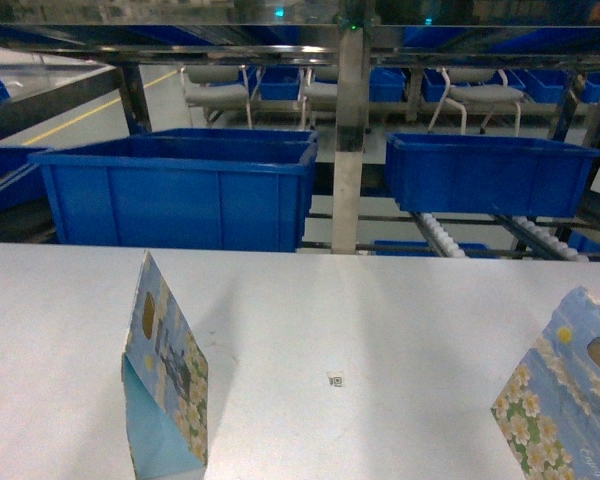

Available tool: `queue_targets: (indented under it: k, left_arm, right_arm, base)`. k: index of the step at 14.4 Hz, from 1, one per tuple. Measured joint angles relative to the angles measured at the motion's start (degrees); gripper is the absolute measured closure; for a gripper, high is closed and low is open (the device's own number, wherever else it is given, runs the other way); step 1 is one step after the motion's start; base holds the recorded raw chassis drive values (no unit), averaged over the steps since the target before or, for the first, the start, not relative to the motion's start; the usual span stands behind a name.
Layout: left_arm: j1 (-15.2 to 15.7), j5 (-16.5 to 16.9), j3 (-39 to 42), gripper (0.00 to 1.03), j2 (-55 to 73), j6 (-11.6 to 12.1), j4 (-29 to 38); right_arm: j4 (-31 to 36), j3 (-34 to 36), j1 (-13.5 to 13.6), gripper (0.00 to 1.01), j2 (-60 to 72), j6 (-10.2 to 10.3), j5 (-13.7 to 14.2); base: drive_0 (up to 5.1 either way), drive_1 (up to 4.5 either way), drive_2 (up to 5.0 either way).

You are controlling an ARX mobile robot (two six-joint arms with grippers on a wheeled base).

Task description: Move flower gift bag to table near conveyor

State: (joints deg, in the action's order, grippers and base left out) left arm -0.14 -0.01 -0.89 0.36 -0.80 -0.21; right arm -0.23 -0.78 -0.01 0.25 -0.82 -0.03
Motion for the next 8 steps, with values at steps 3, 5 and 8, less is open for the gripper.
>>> queue_targets:
  k: [3, 5, 8]
  left_arm:
    - [0.00, 0.00, 0.00, 0.85, 0.00, 0.00, 0.00]
    - [0.00, 0.00, 0.00, 0.56, 0.00, 0.00, 0.00]
    - [0.00, 0.00, 0.00, 0.16, 0.00, 0.00, 0.00]
  right_arm:
    - [-0.02, 0.00, 0.00, 0.79, 0.00, -0.02, 0.00]
    - [-0.02, 0.00, 0.00, 0.50, 0.00, -0.02, 0.00]
    - [-0.02, 0.00, 0.00, 0.09, 0.00, -0.02, 0.00]
  base:
    - [0.0, 0.00, 0.0]
    - [0.0, 0.00, 0.0]
    - [0.0, 0.00, 0.0]
